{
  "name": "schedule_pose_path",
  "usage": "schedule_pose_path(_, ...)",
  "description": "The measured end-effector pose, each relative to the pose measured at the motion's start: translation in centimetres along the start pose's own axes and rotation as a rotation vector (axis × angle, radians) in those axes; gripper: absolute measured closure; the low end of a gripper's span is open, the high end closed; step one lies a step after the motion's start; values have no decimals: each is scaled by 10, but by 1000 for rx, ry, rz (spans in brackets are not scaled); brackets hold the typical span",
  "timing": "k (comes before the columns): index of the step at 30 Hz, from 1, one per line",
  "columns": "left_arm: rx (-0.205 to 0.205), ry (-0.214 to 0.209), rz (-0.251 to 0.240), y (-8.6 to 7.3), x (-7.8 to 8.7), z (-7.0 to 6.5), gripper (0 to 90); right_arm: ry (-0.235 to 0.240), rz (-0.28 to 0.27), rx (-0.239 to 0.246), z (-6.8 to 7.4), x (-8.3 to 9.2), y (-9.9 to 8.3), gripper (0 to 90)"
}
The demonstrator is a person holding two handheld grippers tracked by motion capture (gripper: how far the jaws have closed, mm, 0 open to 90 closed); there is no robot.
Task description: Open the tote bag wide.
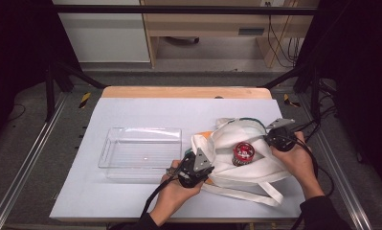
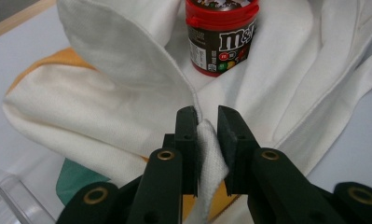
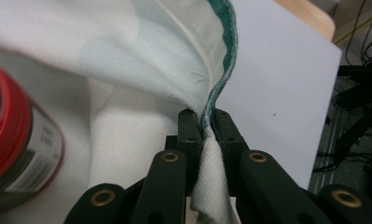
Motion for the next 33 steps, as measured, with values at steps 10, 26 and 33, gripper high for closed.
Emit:
schedule_pose_path(10,3,-11,6,-10,-1,-3,810,-35,24,-103,-15,-17,4,849)
schedule_pose_path(26,-6,-12,6,-13,1,-5,790,-44,55,-94,-12,-19,1,757)
schedule_pose_path(33,-19,28,-36,5,7,0,612,-9,-44,-95,-8,15,5,475)
Point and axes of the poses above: each handheld gripper's, and its own axes: x roughly backward along the jaws, y roughly out of its top, z roughly to its left, the point moved 8 cm from there along -x, roughly forward along the jaws, and after that the axes turned 5 degrees about z, right-handed, at the moved point
